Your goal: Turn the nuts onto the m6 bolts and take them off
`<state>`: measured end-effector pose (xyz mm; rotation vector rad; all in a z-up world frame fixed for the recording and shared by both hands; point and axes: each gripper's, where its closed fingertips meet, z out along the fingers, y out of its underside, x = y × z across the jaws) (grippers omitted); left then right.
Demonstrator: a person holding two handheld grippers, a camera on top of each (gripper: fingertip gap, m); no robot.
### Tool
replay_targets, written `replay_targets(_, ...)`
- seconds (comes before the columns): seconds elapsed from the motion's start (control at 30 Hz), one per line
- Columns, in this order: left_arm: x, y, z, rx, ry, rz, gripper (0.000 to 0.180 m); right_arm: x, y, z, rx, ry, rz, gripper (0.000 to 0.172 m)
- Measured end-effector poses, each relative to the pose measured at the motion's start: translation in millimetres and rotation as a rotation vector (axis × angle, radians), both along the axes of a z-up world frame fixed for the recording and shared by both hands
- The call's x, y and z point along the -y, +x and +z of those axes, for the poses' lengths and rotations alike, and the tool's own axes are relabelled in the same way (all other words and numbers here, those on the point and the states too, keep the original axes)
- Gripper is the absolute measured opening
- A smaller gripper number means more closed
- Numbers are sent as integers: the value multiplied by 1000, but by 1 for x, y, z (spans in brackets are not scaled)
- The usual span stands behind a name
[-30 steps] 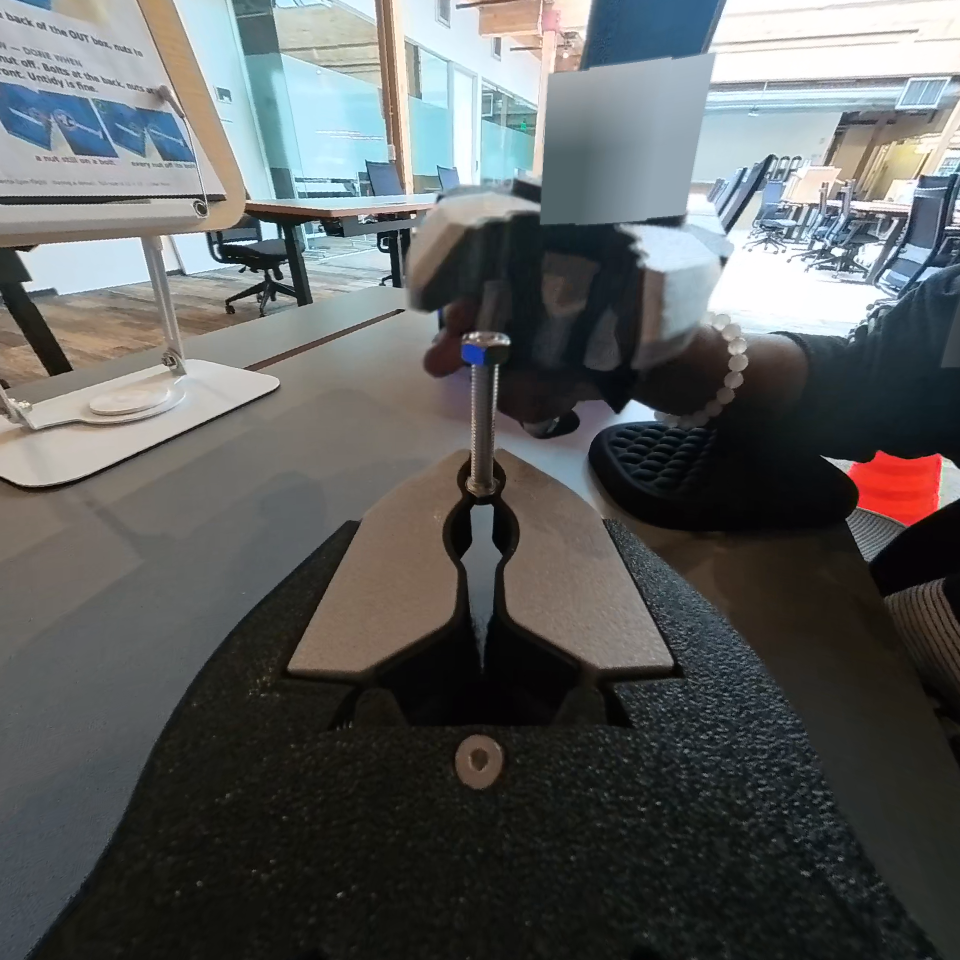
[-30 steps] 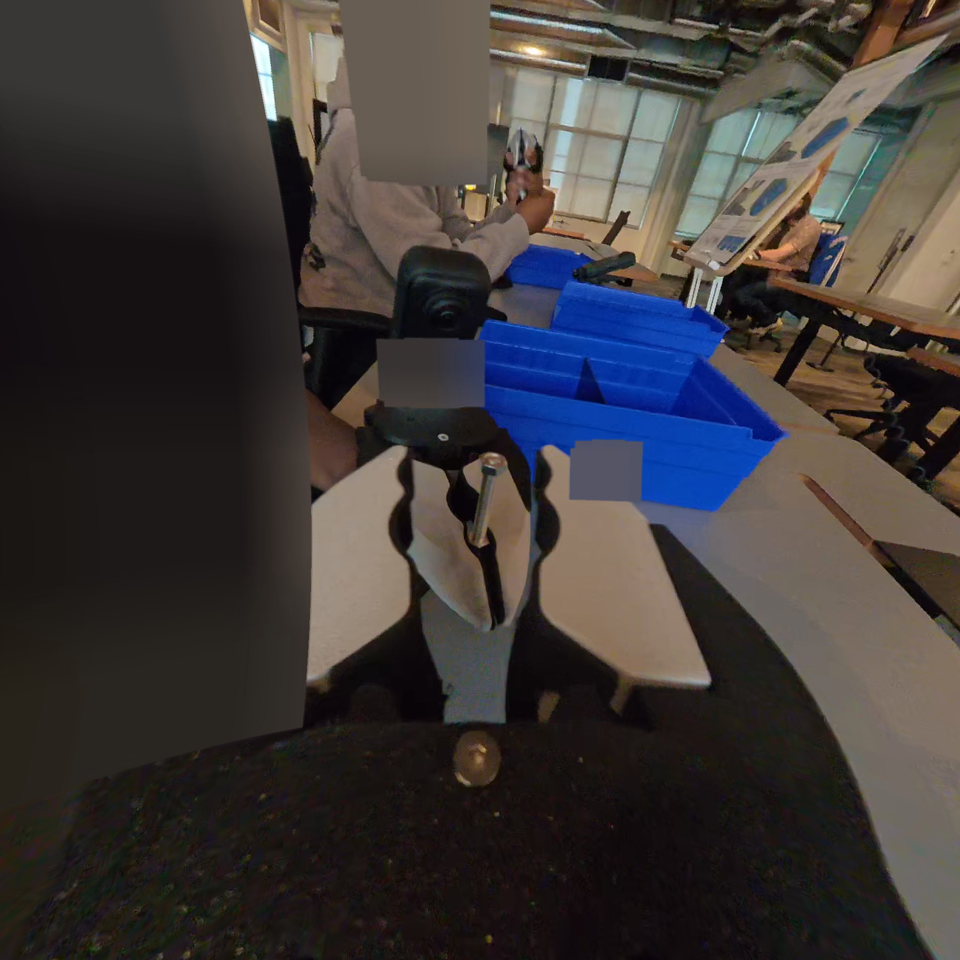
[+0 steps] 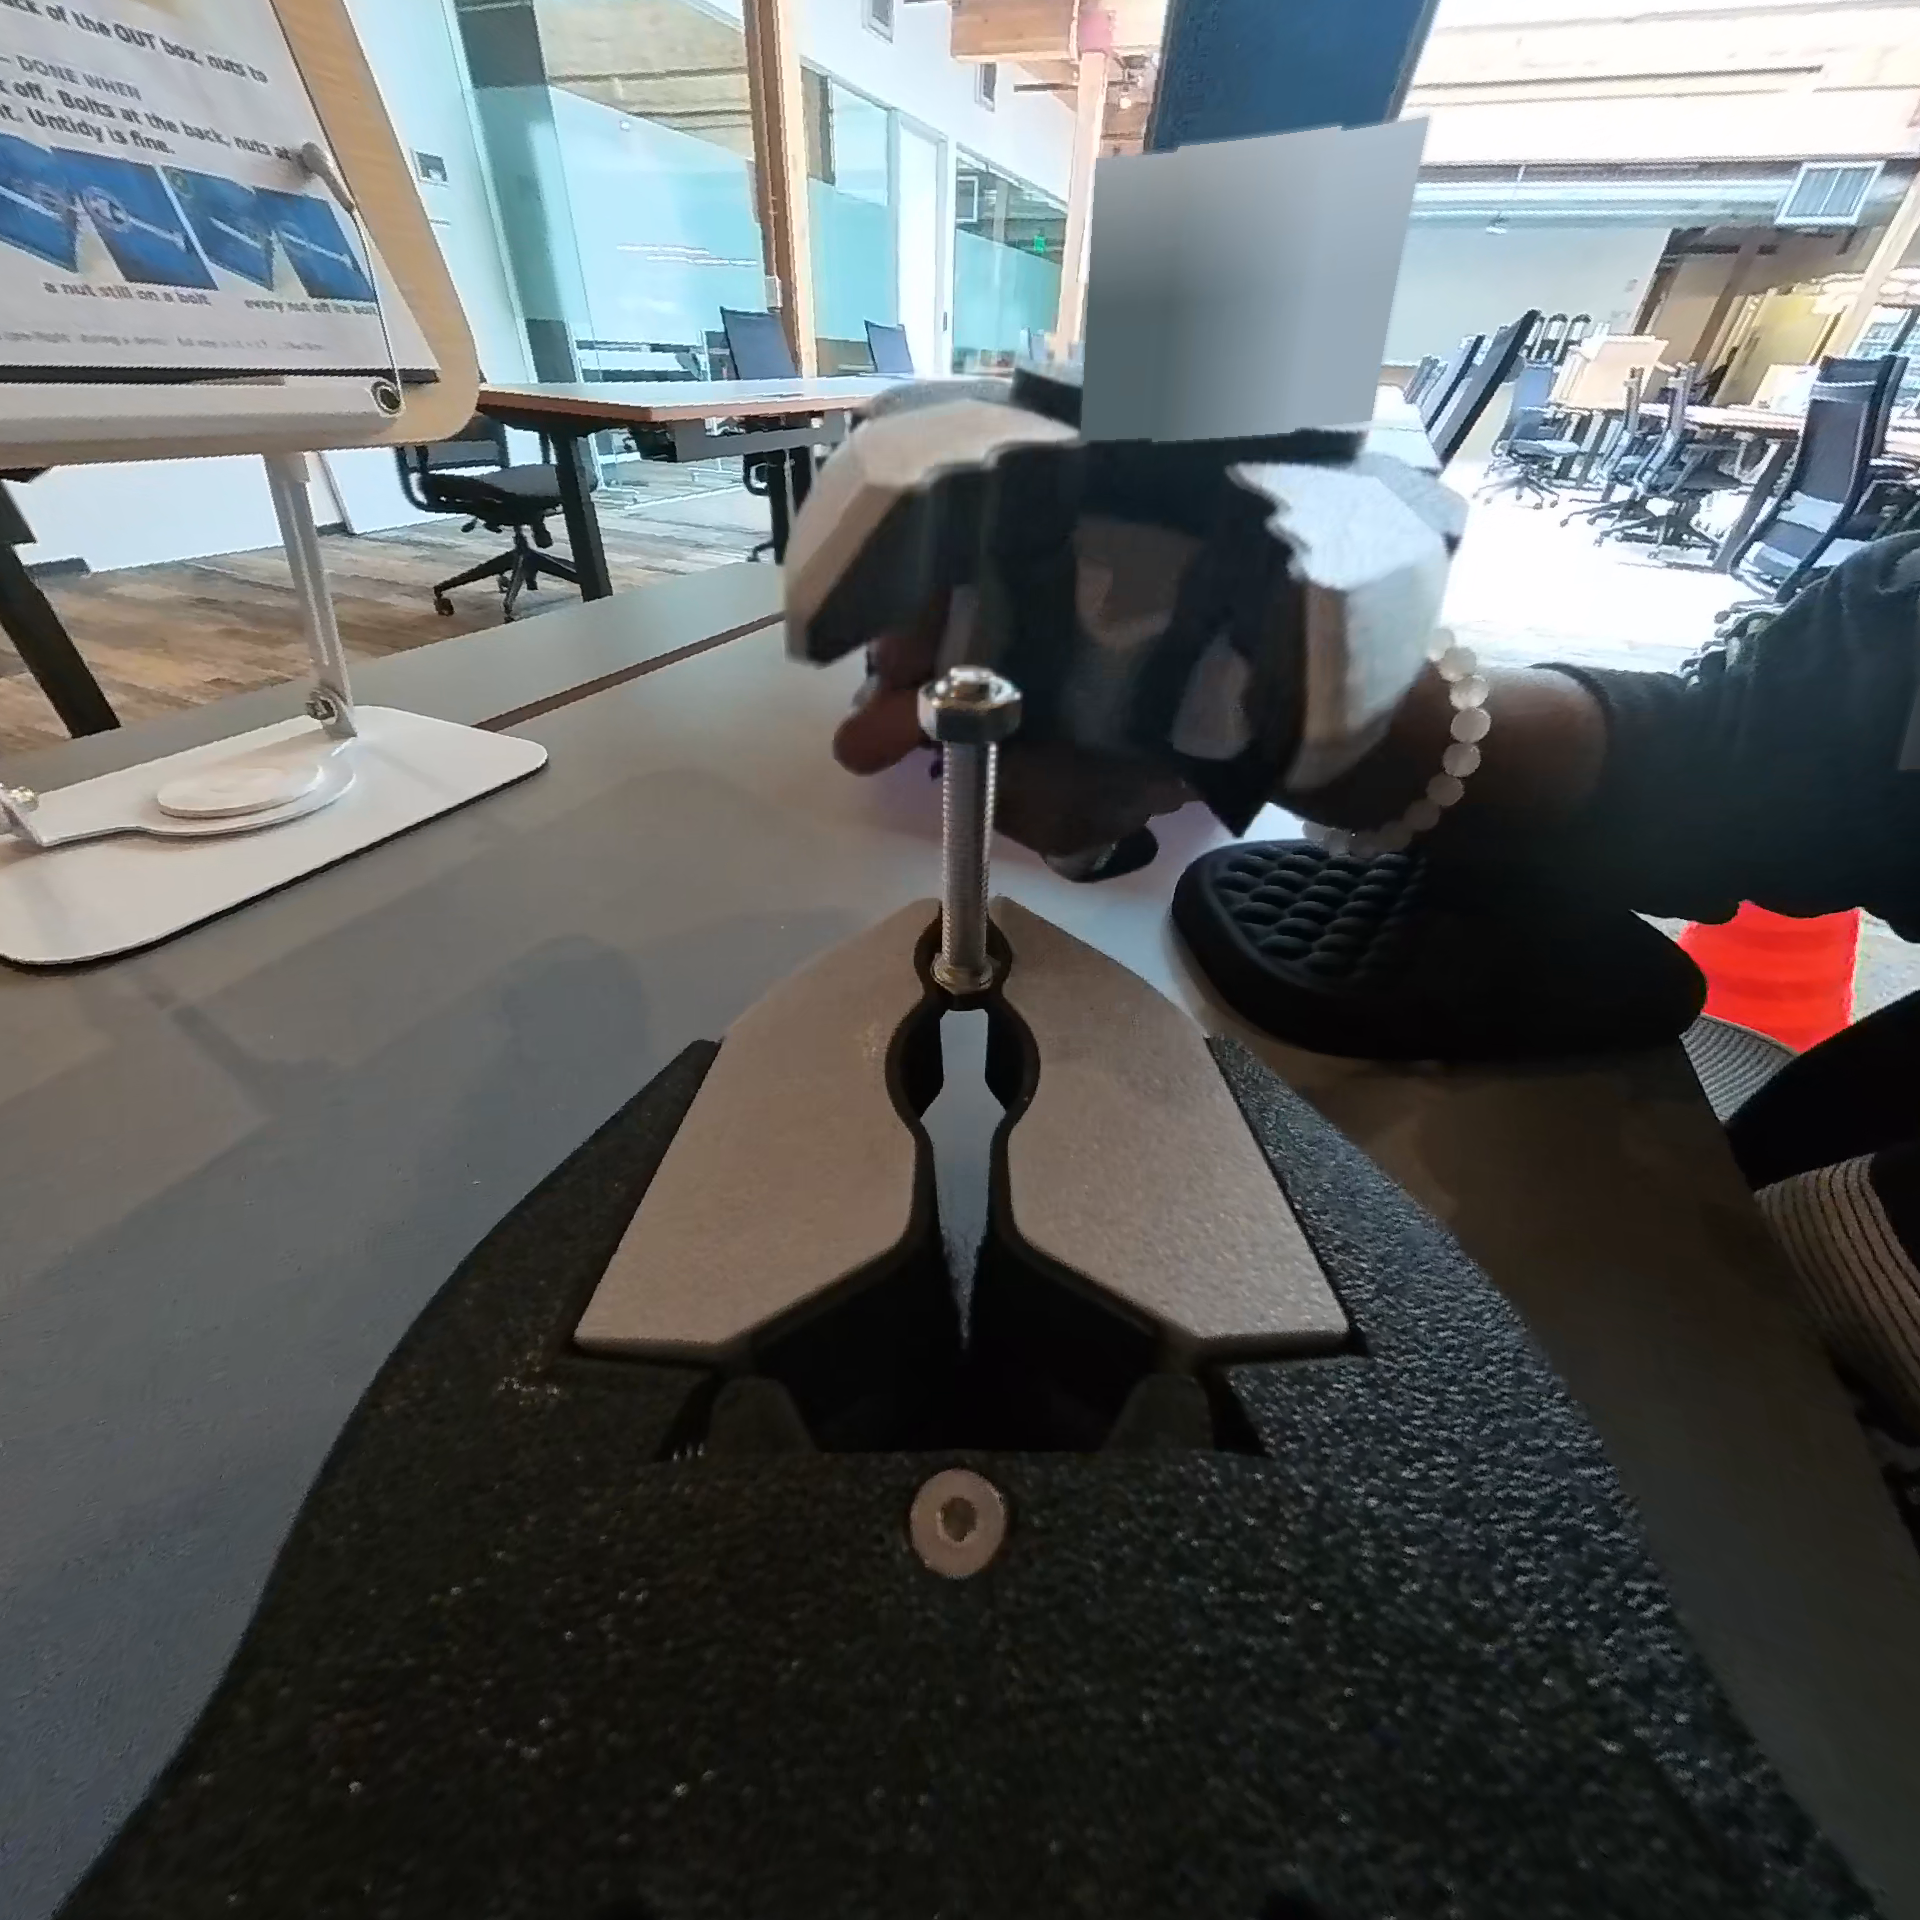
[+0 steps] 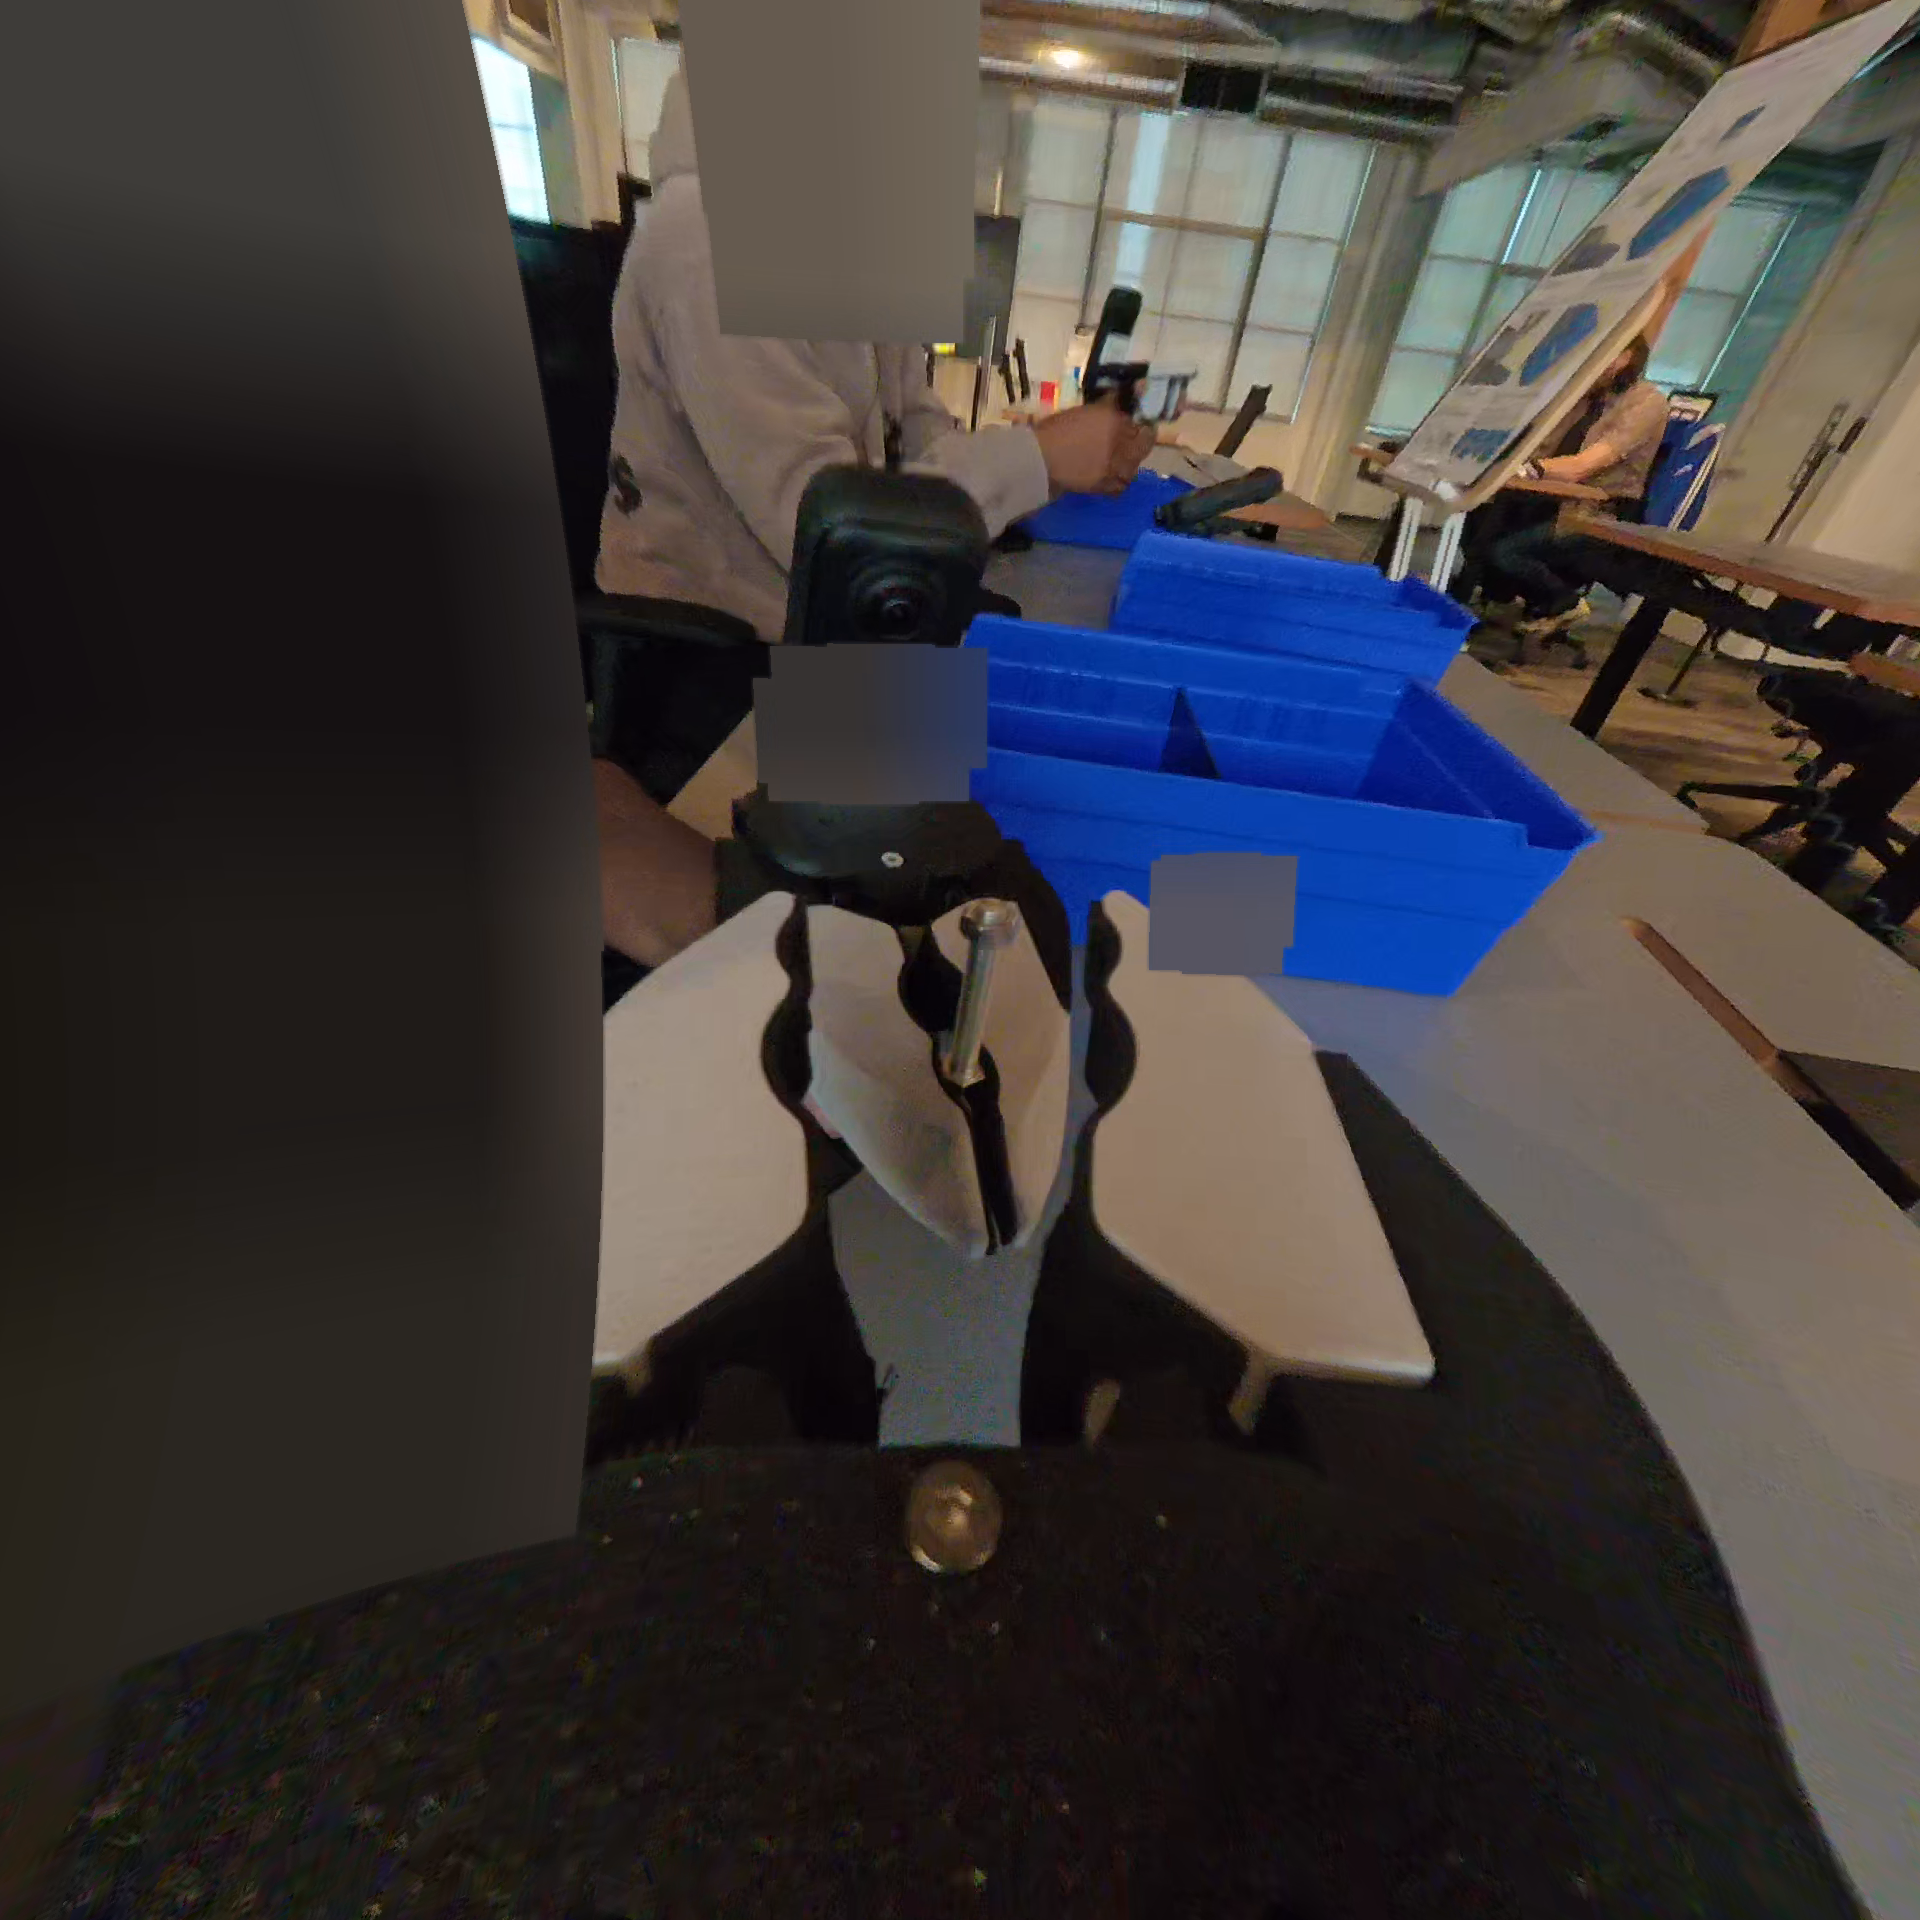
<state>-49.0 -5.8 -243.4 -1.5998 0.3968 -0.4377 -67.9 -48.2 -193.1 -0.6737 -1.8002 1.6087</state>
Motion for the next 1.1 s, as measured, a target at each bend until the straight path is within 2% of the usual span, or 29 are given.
replay_targets(0.03,0,0,0,-1,-1,0,1,3,1,-4,11,29,9,47)
replay_targets(0.1,0,0,0,0,0,-1,1,2,2,-5,5,68,-4,28)
replay_targets(0.13,0,0,0,-4,3,0,0,-1,2,-3,-1,72,-17,12)
replay_targets(0.17,0,0,0,-3,4,3,1,-4,4,1,-8,45,-13,6)
replay_targets(0.27,0,-1,0,11,-1,1,1,-7,3,5,11,-39,-1,12)
replay_targets(0.33,0,0,0,1,-2,-1,1,-5,-1,1,10,-21,-18,37)
replay_targets(0.37,0,0,-1,-3,-3,-1,1,-3,-1,-1,11,3,-15,42)
replay_targets(0.43,0,0,-1,0,-4,-1,1,2,1,-5,17,43,2,39)
replay_targets(0.53,0,-2,0,9,-2,7,1,-2,4,0,12,37,3,7)
replay_targets(0.6,-1,-2,0,13,-6,4,1,-5,6,8,4,-27,11,6)
replay_targets(0.67,0,0,-1,3,-5,2,1,-8,3,4,22,-30,-4,15)
replay_targets(0.73,0,1,-1,-4,-6,-1,1,-5,-2,-1,17,-2,-23,42)
replay_targets(0.77,0,1,-1,-4,-7,-1,1,-2,-3,-4,20,14,-20,48)
replay_targets(0.8,0,0,-1,-1,-7,0,1,1,-1,-6,26,33,-7,47)
replay_targets(0.93,-1,-3,0,15,-5,11,1,-2,5,-2,25,43,8,11)
replay_targets(0.97,-1,-3,0,20,-8,10,1,-3,6,2,23,9,18,10)
replay_targets(1.03,-1,-2,0,17,-8,7,1,-6,4,4,29,-24,10,14)
replay_targets(1.1,-1,-1,-1,4,-8,2,1,-6,-1,0,24,-15,-18,39)
